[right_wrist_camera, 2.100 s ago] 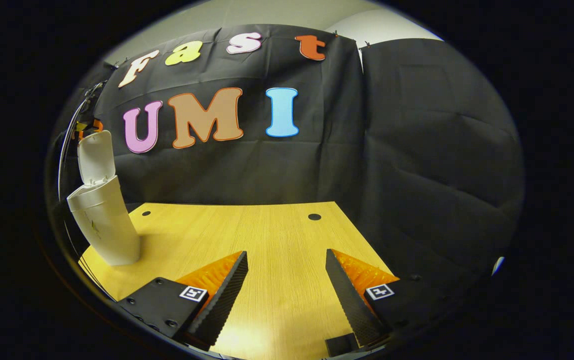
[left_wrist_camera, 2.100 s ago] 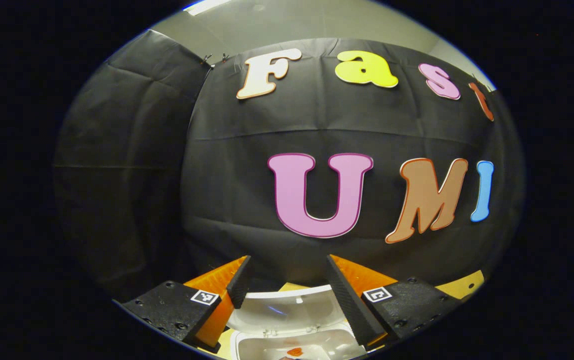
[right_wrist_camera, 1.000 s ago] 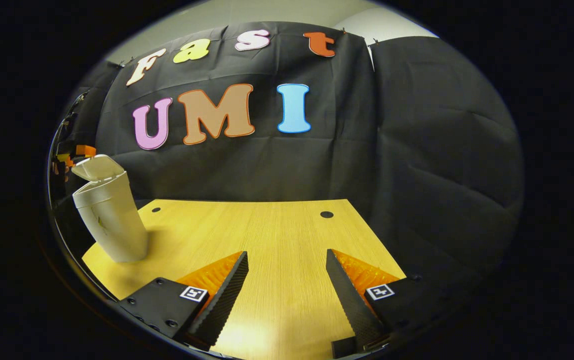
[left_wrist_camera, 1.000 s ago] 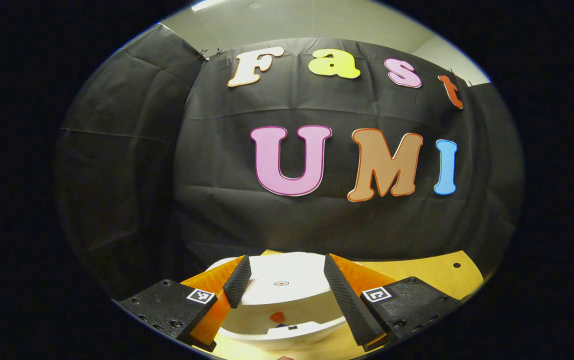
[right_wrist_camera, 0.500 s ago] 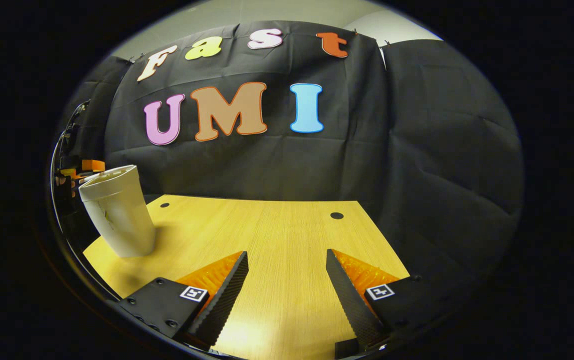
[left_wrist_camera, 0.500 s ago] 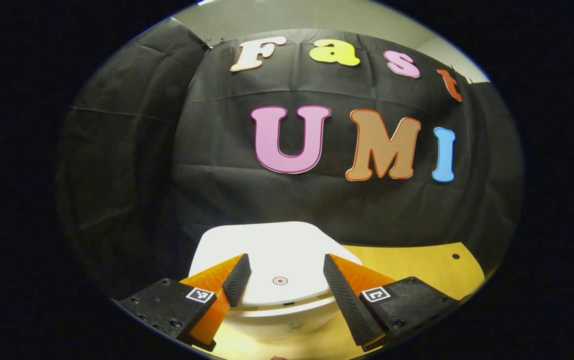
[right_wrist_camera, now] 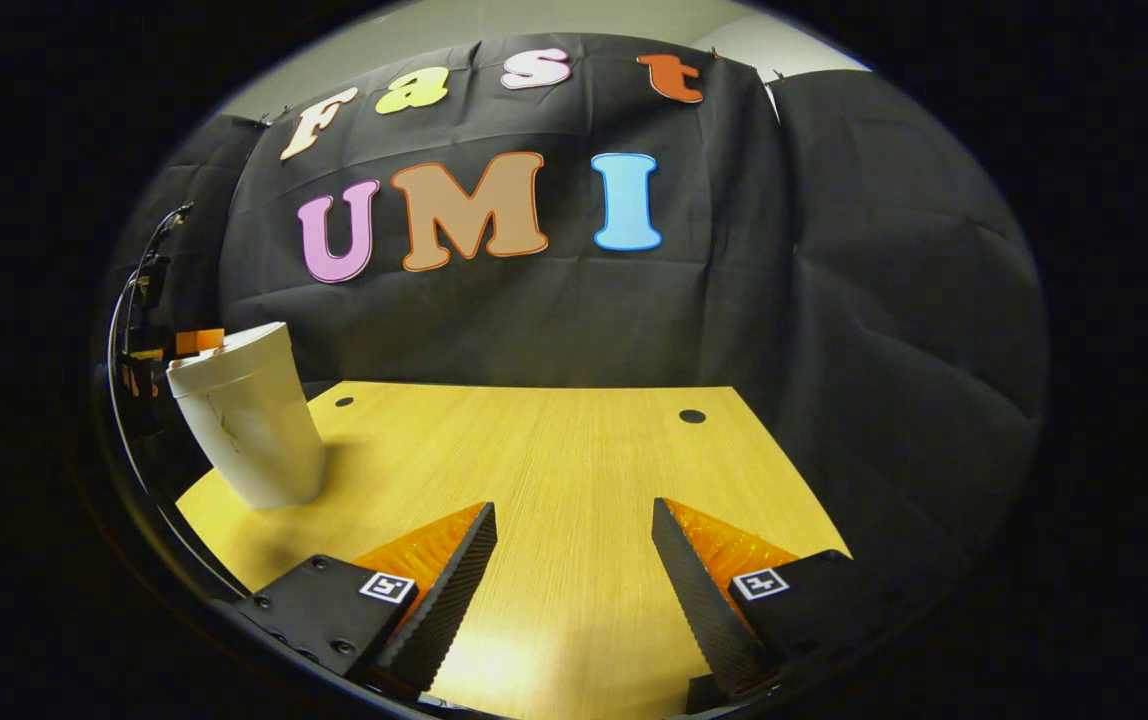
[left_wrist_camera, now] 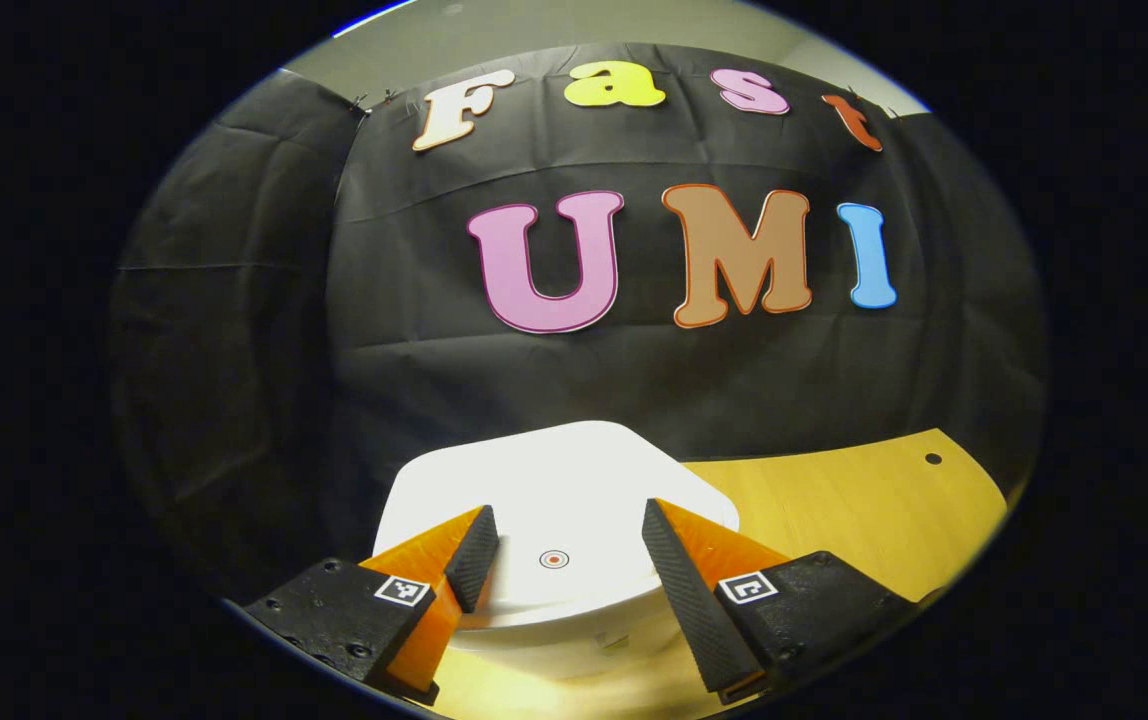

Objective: Press the lid of the desktop garbage bin to open it, pick up the crumpled paper on the desktop and throw it into the bin, then pick up the pop can on the desktop and drop it into the bin, and finally close the garbage bin lid.

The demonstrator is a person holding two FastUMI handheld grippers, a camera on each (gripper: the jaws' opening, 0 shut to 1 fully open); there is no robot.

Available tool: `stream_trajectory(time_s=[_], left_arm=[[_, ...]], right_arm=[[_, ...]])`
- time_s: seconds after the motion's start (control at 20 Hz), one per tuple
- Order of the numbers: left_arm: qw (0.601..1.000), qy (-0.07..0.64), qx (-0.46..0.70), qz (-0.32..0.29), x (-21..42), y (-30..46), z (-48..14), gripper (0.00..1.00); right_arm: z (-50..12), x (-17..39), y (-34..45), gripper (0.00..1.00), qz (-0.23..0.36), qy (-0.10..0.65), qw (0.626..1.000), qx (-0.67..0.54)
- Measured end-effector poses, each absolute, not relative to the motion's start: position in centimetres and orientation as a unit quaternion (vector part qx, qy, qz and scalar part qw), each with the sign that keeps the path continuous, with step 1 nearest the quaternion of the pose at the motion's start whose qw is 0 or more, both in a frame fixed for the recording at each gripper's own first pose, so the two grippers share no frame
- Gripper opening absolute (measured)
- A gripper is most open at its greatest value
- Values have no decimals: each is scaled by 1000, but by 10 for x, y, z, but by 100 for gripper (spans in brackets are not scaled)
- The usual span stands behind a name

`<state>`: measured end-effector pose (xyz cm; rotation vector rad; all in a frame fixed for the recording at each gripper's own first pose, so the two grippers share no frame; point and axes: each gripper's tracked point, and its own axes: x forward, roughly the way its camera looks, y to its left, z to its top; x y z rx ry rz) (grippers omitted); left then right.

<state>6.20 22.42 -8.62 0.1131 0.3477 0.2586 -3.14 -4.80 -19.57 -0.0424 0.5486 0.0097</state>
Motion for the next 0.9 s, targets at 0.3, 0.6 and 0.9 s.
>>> stream_trajectory(time_s=[0.3,0.6,0.9], left_arm=[[980,161,36,110,59,224,-79,88],[989,100,40,103,67,208,-46,99],[999,2,19,45,54,133,8,95]], right_arm=[[-184,-27,-41,99,19,256,966,-24],[-155,-21,-48,99,7,220,975,-5],[-109,-14,-40,98,6,168,986,7]])
